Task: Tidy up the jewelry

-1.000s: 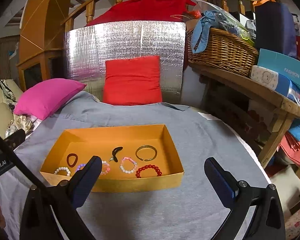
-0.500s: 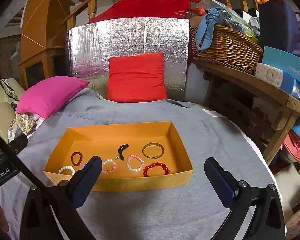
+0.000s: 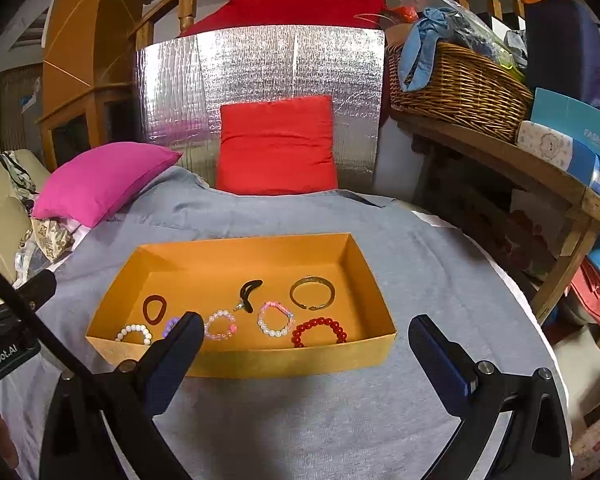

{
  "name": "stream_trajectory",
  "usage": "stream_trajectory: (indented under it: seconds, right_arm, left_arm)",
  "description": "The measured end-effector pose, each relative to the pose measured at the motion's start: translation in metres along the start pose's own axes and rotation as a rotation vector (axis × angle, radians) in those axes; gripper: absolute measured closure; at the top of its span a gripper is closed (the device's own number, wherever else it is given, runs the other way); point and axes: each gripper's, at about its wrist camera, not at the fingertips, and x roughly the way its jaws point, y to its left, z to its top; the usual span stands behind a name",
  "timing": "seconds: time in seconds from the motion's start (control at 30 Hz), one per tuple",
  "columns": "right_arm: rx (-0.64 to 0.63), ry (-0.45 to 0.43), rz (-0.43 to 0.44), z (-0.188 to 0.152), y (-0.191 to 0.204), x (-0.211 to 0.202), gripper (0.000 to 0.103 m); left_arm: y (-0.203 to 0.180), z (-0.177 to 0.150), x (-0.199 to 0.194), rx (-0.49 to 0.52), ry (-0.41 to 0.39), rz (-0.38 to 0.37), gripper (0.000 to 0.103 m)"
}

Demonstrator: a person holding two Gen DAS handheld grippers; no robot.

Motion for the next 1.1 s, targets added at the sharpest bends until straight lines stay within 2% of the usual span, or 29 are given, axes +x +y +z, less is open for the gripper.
stream_trajectory:
  seconds: [1.1]
  right_arm:
    - [0.007,-0.004,0.005,0.0015,0.0012,0.0005,0.000]
  left_arm:
    - [-0.0013,-0.0009,0.0033,0.015,0.008,-0.003,0.006]
